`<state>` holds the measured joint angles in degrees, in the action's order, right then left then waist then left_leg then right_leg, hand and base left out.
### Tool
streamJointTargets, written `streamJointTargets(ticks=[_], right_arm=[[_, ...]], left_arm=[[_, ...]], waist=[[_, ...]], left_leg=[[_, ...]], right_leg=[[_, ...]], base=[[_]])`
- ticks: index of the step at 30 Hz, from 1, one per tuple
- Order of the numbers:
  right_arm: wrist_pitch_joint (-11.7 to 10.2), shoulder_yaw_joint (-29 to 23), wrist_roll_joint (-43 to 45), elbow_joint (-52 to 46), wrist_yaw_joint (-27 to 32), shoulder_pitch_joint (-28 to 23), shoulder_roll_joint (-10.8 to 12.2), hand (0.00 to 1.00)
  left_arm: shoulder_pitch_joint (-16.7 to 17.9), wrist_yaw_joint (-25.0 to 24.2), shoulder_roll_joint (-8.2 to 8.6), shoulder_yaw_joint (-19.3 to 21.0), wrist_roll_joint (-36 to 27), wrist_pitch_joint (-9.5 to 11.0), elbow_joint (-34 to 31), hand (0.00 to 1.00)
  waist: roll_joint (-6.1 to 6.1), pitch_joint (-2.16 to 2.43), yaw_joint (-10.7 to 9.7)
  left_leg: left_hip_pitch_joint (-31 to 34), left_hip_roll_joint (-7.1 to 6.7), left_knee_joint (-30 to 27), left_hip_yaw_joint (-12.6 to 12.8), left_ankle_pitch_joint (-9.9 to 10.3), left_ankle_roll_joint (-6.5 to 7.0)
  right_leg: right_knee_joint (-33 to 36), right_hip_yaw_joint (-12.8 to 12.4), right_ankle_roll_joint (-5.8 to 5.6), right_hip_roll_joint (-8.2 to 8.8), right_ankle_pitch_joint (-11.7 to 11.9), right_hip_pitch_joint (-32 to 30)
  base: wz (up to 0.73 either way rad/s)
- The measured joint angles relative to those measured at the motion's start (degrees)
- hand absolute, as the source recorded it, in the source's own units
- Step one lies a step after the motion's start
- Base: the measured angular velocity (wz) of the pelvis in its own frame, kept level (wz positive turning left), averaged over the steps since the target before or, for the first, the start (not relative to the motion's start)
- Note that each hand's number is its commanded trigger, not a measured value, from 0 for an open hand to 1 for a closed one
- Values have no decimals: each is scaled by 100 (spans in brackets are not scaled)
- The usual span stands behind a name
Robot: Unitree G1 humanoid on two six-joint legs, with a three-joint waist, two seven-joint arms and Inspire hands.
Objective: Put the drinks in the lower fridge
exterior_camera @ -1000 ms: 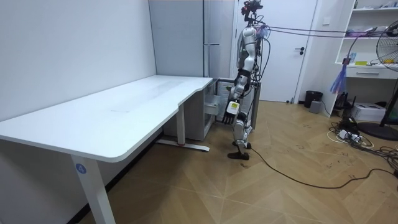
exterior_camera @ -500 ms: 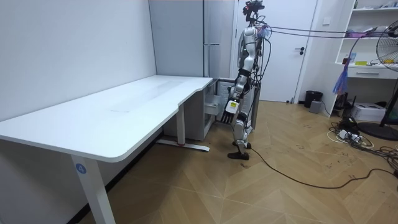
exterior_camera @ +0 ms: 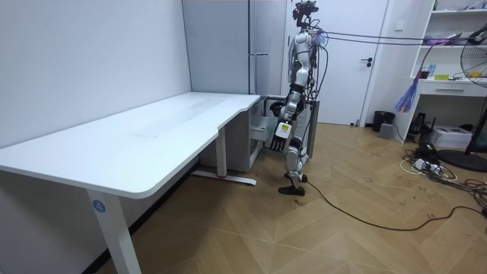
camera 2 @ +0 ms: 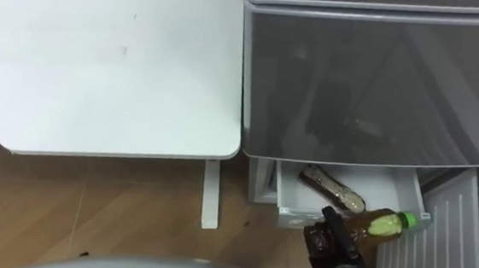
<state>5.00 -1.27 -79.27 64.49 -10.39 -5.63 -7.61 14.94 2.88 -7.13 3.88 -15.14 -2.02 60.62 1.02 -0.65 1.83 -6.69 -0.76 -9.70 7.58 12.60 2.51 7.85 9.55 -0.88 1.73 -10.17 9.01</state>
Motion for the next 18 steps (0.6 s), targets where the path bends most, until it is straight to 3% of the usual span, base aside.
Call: streamJointTargets(ticks=[7, 18], right_arm=[[-14, -6, -250, -52, -2, 1, -2, 100], [-39, -10, -251, -361, 9, 9, -18, 100]], left_arm=[[165, -1, 2, -185, 9, -4, -7, 0], [241, -12, -3, -183, 496, -39, -8, 0]], waist=[[116, 28, 8], [115, 24, 5]], left_leg=[[-9, 1, 0, 0, 1, -2], [40, 1, -133, -127, 25, 19]], right_leg=[[4, 1, 0, -3, 0, 1], [84, 27, -2, 27, -1, 36]], base=[[0], [3]])
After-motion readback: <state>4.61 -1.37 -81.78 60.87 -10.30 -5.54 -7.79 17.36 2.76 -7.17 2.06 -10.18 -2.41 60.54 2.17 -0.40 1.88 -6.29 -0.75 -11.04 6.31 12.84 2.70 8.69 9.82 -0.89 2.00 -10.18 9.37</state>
